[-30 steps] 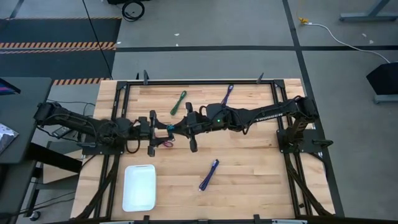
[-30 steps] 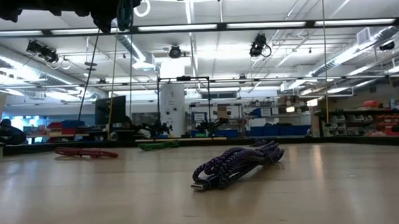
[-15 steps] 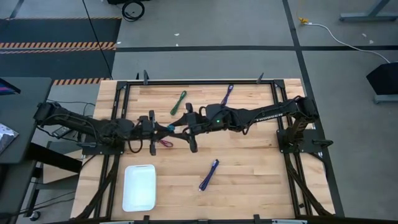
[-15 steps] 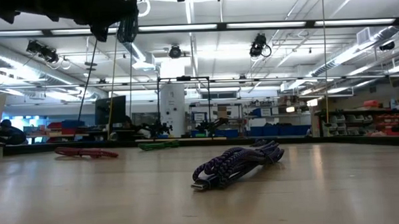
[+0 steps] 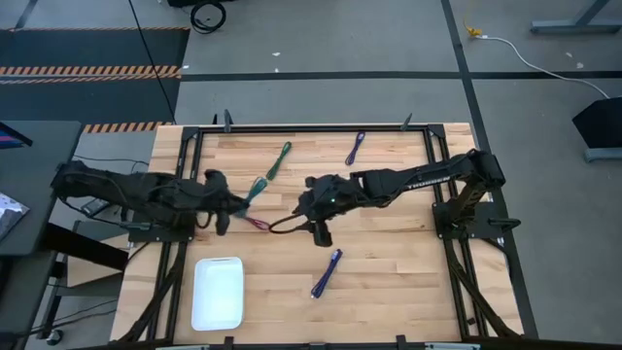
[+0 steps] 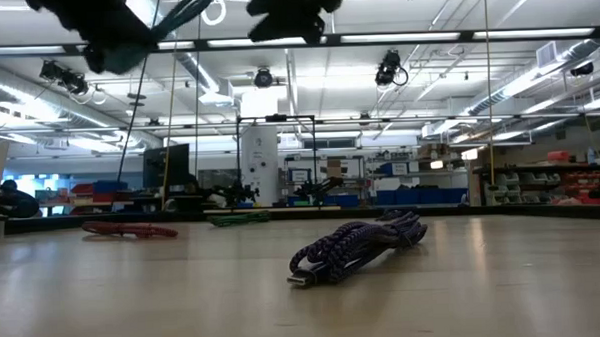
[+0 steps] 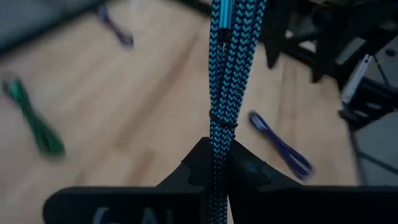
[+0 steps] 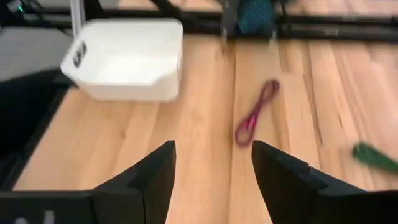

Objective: Pick and place USB-C Cables
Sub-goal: Put the light blue charger cable into the bin

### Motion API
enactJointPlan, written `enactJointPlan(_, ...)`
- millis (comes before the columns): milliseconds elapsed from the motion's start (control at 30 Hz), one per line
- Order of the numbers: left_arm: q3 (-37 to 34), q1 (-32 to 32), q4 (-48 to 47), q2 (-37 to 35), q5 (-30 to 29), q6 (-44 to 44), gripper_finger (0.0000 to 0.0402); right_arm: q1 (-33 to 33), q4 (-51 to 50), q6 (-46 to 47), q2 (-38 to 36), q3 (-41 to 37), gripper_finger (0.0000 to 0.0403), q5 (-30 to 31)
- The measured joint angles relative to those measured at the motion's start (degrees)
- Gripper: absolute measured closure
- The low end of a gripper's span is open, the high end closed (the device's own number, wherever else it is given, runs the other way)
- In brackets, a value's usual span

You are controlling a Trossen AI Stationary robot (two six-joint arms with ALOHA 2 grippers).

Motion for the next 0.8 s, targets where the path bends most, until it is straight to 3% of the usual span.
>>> enactJointPlan(167, 6.84, -2.78, -13.25, 1.98, 8.08, -15.69, 0.0371, 0.03, -10.94, -0.12, 0.11, -0.01, 0.0187, 0.98)
enactJointPlan(333, 7.25, -7.84, -14.62, 4.29, 15.46, -36.98, 0.0372, -0.06, -19.50, -0.08, 0.09, -0.02, 0.0188, 7.38)
enactJointPlan(633, 7.17, -21.98, -13.49, 13.04, 13.03, -60.60, 0.0367, -1.67, -20.09, 0.26, 0.09, -2.35, 0.0188, 12.15)
enactJointPlan(800, 7.17, -30.61, -8.55, 16.75, 5.21, -68.54, 0.0372, -2.27, -18.63, 0.34, 0.11, -4.64, 0.0188, 12.20)
